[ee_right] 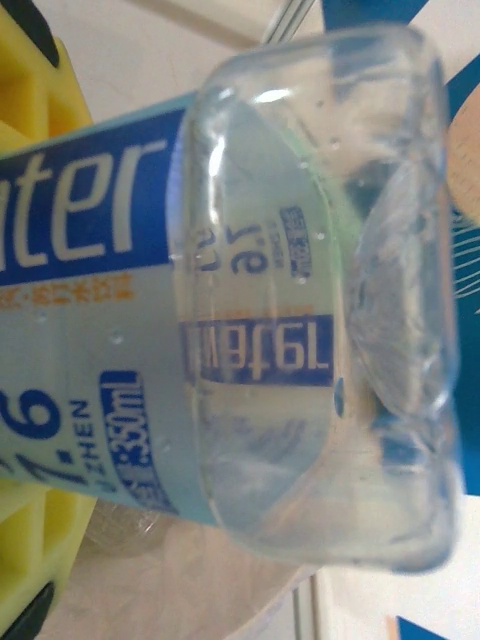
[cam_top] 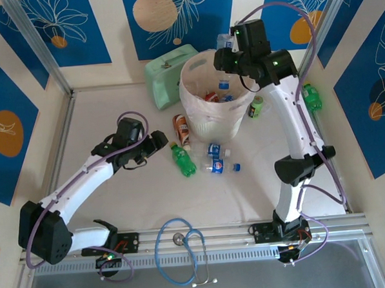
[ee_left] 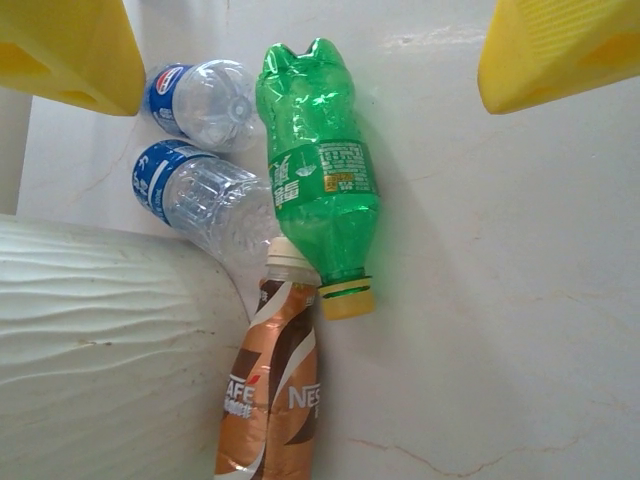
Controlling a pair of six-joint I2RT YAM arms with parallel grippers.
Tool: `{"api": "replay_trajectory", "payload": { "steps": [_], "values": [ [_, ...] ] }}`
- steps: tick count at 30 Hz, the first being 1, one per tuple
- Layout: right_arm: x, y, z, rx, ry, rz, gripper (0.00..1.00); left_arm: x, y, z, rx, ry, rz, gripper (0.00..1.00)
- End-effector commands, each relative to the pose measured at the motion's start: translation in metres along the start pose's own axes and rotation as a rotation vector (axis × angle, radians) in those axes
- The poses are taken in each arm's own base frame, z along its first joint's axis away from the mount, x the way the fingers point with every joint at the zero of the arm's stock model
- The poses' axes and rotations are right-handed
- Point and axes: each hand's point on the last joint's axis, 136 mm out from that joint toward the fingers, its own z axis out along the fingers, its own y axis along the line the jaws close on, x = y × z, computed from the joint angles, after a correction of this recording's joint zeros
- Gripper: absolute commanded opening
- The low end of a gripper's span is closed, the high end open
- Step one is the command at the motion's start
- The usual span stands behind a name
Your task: Put the plastic bottles in the bin
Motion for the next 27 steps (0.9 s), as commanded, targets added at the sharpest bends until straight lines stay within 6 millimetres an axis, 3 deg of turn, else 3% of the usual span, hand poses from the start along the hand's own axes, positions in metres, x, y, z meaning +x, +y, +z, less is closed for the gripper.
{"api": "replay_trajectory", "payload": {
  "steps": [1, 9, 15, 22, 27],
  "values": [
    [0.002, -0.008, -0.003, 0.018, 0.012, -0.027, 0.44, 0.005, 0.001, 0.007, 0.004, 0.015, -0.01, 0.86],
    [0.017, -0.033, 0.022, 0.078, 0.067, -0.033, 0.45, 0.006, 0.001, 0.013, -0.003, 0.024, -0.013, 0.86],
    [0.029, -0.039, 0.029, 0.098, 0.094, -0.034, 0.68, 0.007, 0.0, 0.016, -0.009, 0.03, -0.01, 0.88],
    [0.022, -0.041, 0.008, 0.099, 0.056, -0.021, 0.78, 0.009, -0.002, 0.019, -0.025, 0.035, 0.0, 0.88],
    [0.017, -0.034, -0.025, 0.072, 0.018, -0.002, 0.79, 0.012, -0.002, 0.022, -0.039, 0.043, -0.005, 0.89]
  ]
}}
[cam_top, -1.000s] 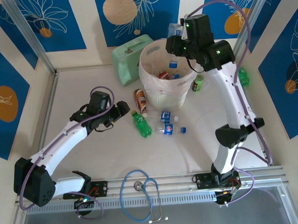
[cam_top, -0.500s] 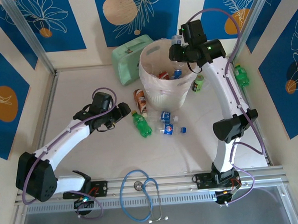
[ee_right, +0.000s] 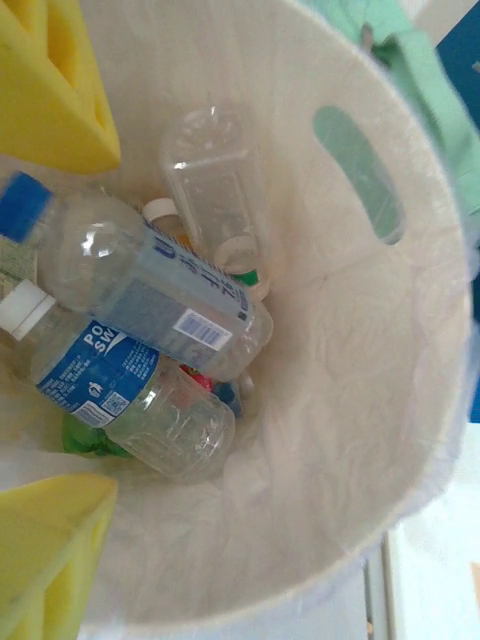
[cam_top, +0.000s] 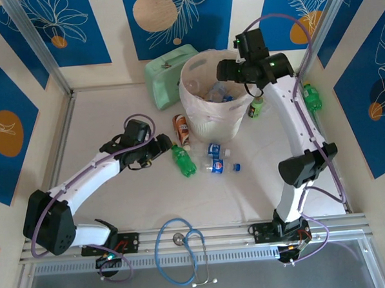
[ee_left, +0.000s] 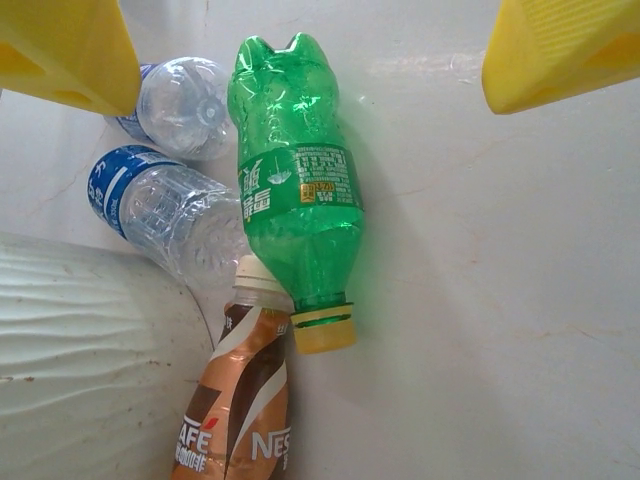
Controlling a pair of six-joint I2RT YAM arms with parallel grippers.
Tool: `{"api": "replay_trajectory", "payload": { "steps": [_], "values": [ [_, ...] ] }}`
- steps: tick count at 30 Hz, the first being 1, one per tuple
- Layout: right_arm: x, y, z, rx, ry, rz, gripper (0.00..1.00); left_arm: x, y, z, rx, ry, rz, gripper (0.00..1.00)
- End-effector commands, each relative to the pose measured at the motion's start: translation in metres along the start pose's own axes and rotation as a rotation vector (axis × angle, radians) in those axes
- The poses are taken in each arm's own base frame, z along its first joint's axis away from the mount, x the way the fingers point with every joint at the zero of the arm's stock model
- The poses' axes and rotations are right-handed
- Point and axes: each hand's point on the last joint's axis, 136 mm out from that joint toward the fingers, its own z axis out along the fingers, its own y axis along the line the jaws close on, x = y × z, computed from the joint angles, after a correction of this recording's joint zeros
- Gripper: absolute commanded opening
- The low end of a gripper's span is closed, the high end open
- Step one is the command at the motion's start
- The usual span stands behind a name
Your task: Put the plastic bottles in the bin
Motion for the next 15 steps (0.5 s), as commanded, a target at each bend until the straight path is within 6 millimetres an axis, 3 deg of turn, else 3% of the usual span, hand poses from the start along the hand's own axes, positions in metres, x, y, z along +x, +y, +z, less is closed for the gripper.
{"api": "replay_trajectory", "payload": {
  "steps": [1, 4, 7, 12, 15],
  "values": [
    [-0.009, 0.004, -0.052, -0.043, -0.084, 0.023, 0.79, -0.003, -0.008, 0.0, 0.003, -0.014, -0.004, 0.88],
    [0.004, 0.018, -0.077, -0.097, -0.098, 0.014, 0.78, -0.001, -0.011, 0.005, 0.008, -0.009, -0.013, 0.89],
    [0.028, 0.039, -0.1, -0.176, -0.096, -0.025, 0.77, 0.0, -0.015, 0.01, 0.013, -0.009, -0.019, 0.89],
    [0.09, 0.077, -0.13, -0.319, -0.064, -0.113, 0.77, 0.003, -0.018, 0.028, 0.006, 0.005, -0.052, 0.89],
    [0.133, 0.092, -0.137, -0.373, -0.018, -0.158, 0.75, 0.004, -0.02, 0.041, -0.01, 0.017, -0.067, 0.88]
  ]
}}
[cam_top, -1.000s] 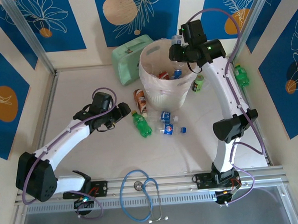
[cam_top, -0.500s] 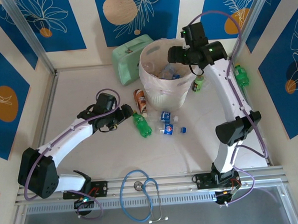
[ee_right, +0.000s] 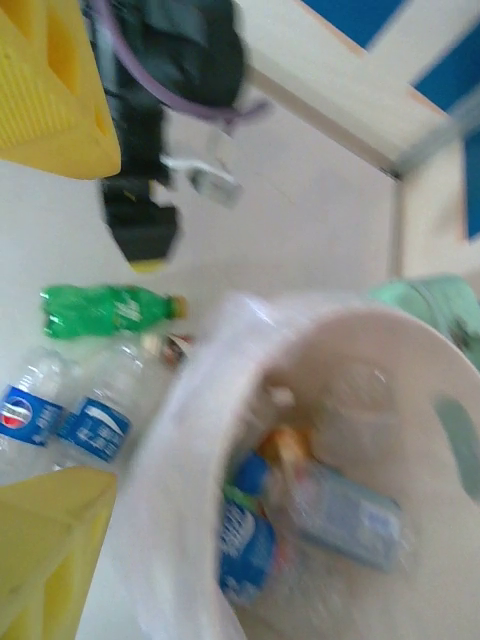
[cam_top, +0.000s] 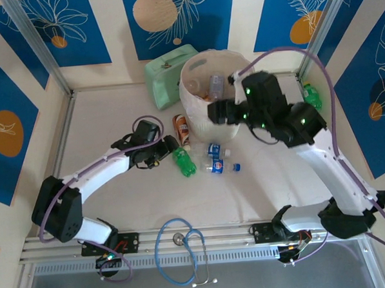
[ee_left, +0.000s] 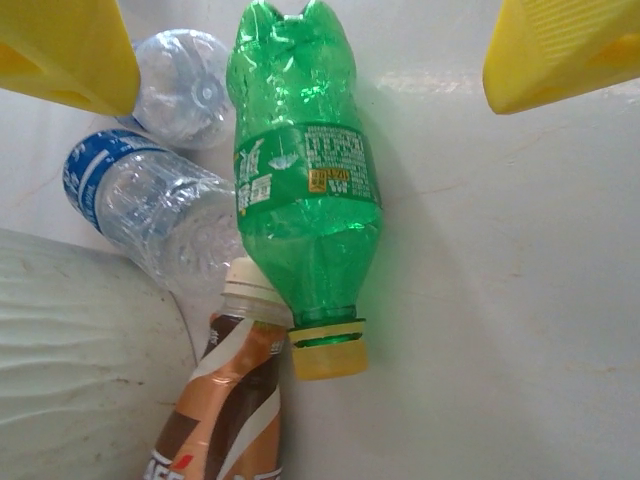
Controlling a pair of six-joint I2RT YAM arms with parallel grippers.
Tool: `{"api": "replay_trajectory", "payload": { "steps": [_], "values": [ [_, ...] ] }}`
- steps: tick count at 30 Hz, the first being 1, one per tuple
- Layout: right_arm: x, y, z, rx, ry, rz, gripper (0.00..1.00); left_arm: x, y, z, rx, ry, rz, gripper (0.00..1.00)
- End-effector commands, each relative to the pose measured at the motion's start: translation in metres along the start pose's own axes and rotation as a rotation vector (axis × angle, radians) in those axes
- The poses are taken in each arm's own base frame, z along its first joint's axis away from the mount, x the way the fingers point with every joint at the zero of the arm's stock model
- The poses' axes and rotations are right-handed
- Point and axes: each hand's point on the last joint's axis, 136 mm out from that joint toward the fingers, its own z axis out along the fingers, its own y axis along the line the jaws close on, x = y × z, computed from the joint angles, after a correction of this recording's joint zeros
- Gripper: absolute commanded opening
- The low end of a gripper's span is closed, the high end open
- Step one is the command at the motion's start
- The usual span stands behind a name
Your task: Put the plastic bottles in the bin
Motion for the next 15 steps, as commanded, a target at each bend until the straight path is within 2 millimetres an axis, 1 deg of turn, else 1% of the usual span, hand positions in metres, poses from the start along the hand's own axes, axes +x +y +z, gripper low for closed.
{"api": "replay_trajectory", "payload": {
  "steps": [1, 3, 6, 9, 11, 15],
  "values": [
    [0.032, 0.018, 0.002, -0.045, 0.027, -0.002, 0.75, -0.008, -0.017, 0.008, 0.016, -0.022, -0.022, 0.87],
    [0.058, 0.019, 0.003, -0.035, 0.065, -0.001, 0.75, -0.008, -0.015, 0.017, -0.013, -0.018, -0.028, 0.86],
    [0.084, 0.015, 0.002, -0.024, 0.103, 0.029, 0.74, -0.009, -0.014, 0.026, -0.056, -0.019, -0.02, 0.86],
    [0.101, 0.014, 0.002, -0.028, 0.127, 0.05, 0.74, -0.008, -0.015, 0.034, -0.084, -0.009, -0.01, 0.85],
    [0.108, 0.013, 0.004, -0.025, 0.138, 0.061, 0.74, -0.006, -0.014, 0.04, -0.103, -0.003, -0.003, 0.85],
    [0.116, 0.015, 0.009, -0.031, 0.153, 0.071, 0.74, -0.001, -0.005, 0.051, -0.169, 0.018, 0.015, 0.83]
  ]
}}
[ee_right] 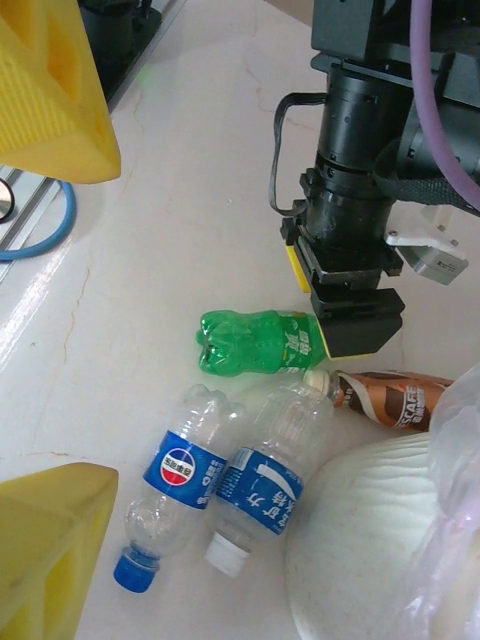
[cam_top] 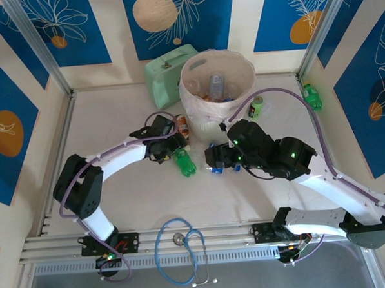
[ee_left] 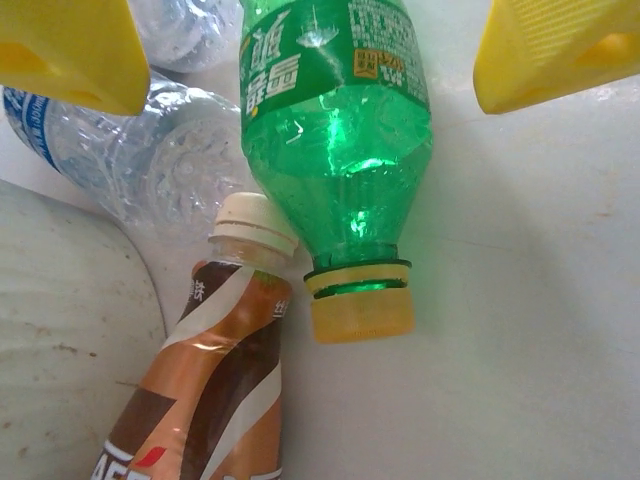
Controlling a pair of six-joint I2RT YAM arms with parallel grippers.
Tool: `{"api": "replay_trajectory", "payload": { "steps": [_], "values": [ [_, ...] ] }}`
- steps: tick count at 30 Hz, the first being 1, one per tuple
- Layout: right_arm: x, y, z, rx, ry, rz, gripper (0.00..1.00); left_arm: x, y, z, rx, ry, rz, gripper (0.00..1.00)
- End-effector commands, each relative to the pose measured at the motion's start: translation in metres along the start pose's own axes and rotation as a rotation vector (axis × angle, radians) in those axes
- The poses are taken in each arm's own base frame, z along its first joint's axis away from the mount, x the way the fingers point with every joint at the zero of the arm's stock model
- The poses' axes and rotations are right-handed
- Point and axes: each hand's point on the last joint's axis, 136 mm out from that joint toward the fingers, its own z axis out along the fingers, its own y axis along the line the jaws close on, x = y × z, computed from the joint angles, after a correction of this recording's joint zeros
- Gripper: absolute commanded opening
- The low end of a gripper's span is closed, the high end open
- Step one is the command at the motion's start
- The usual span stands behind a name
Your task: Put the plastic bottles in the bin
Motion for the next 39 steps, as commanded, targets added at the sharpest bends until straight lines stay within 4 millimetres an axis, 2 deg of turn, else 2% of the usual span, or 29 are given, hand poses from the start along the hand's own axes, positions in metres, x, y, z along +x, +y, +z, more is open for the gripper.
{"api": "replay_trajectory", "payload": {
  "steps": [1, 12, 21, 33, 39],
  "values": [
    [-0.003, 0.004, 0.0, -0.011, -0.031, 0.043, 0.74, 0.005, 0.009, 0.008, -0.081, 0.01, 0.013, 0.82],
    [0.008, 0.003, 0.005, -0.007, -0.006, 0.051, 0.73, 0.016, 0.014, 0.028, -0.15, 0.043, 0.047, 0.8],
    [0.014, 0.001, 0.008, -0.011, 0.001, 0.062, 0.73, 0.024, 0.035, 0.033, -0.234, 0.052, 0.053, 0.73],
    [0.016, 0.003, 0.01, -0.021, 0.008, 0.071, 0.73, 0.025, 0.043, 0.02, -0.232, 0.03, 0.053, 0.62],
    [0.019, 0.014, 0.013, -0.073, 0.03, 0.08, 0.73, 0.022, 0.026, -0.007, -0.145, 0.008, 0.055, 0.62]
  ]
}}
